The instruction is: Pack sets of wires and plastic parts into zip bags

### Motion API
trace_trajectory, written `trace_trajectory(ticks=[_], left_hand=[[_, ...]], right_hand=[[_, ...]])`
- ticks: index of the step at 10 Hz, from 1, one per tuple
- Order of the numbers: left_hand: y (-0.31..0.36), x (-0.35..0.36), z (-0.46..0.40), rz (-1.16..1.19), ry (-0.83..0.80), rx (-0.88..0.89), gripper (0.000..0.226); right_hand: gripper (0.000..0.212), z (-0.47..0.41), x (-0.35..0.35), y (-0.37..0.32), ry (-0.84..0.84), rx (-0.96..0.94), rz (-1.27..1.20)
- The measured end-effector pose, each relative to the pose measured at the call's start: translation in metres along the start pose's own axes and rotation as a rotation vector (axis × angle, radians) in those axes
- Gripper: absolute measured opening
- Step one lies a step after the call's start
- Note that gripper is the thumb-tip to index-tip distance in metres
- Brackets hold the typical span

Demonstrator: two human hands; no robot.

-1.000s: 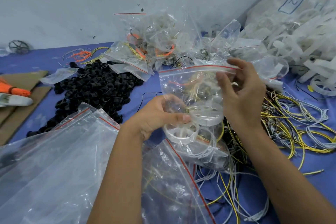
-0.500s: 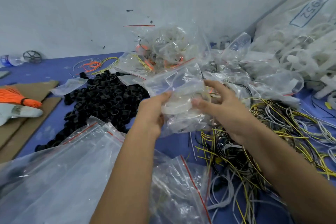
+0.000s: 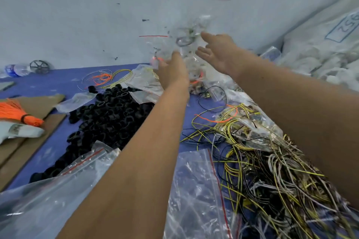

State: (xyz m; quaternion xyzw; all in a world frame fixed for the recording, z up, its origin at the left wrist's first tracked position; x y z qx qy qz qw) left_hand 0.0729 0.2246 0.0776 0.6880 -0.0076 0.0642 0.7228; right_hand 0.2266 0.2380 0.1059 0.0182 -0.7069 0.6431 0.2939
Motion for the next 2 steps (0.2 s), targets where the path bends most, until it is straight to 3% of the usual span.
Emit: trace_trajectory(ticks=[1,2], left_hand=[[-0.030,-0.008,0.019,-0.145,-0.048,0.043,0.041],[-0.066,-0.021,0.042,-0.270,-0.079,0.112,0.023]], right_hand=[[0.045,0.037,-0.012,0.011,0.057,-0.038,0.130],[0.019,0.114,-0.038,0.000,0.072,-0.246,0.106]])
Point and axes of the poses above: each hand's wrist, its own z-axis away from the middle knuckle, its own x-axis out of the palm, y = z × x, the point moved 5 cm from there along -z, towards the middle knuckle, and after that the axes turned 8 degrees about -z, right-handed, at the moved point
